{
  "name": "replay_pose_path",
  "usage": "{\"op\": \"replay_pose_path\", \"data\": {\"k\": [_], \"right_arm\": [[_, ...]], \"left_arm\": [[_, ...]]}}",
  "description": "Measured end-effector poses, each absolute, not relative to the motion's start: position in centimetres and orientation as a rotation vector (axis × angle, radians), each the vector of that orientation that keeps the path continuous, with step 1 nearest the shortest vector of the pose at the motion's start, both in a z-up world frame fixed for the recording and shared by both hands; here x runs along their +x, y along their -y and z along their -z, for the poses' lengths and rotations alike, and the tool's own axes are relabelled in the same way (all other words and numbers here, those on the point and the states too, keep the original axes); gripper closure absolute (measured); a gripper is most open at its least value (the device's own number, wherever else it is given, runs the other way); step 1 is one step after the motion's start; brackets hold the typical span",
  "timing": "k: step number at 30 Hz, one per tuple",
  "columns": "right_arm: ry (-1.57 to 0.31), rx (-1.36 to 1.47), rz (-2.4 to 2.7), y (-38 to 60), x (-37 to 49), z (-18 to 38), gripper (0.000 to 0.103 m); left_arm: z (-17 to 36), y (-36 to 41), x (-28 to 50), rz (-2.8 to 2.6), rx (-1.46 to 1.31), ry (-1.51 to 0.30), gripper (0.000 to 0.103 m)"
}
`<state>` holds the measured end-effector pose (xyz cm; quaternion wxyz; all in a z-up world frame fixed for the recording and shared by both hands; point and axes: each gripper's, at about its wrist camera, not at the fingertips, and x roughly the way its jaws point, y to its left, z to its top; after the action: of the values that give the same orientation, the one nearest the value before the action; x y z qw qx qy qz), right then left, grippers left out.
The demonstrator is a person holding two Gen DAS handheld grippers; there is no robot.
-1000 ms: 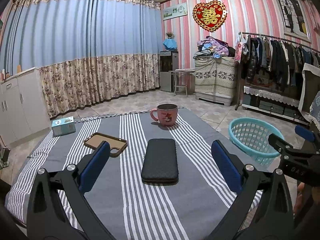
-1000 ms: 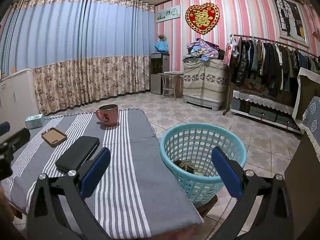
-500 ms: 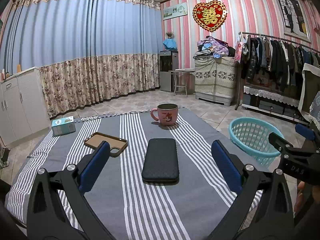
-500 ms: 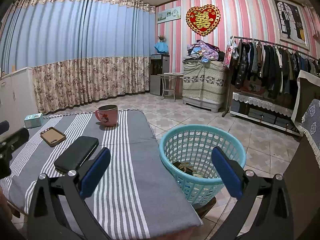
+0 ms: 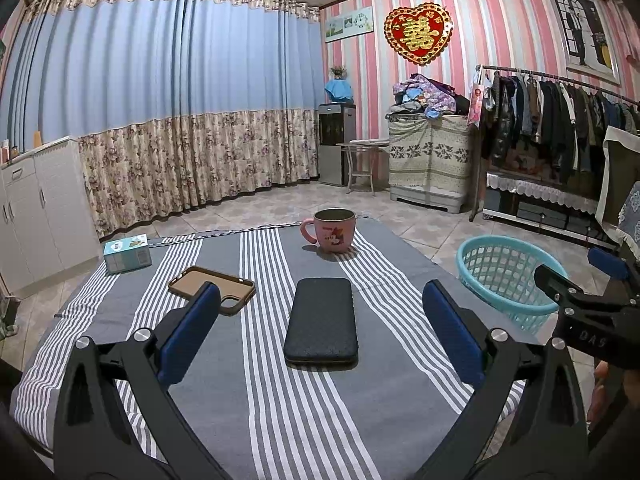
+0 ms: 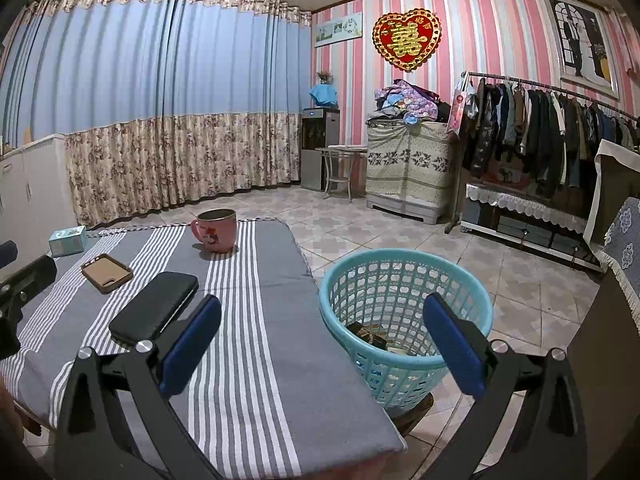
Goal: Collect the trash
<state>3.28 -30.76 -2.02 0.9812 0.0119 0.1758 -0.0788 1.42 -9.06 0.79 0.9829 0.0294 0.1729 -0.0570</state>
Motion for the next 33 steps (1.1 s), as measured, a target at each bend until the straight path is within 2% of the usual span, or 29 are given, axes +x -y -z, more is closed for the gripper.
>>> {"op": "replay_pose_path", "data": {"k": [33], "right_arm": [[-0.352,0.015,0.158,30.66,3.47,2.37,0.004]], "left_arm": [[-0.84,8.76,0.99,0.120,0.062,-0.343,0.005]]}}
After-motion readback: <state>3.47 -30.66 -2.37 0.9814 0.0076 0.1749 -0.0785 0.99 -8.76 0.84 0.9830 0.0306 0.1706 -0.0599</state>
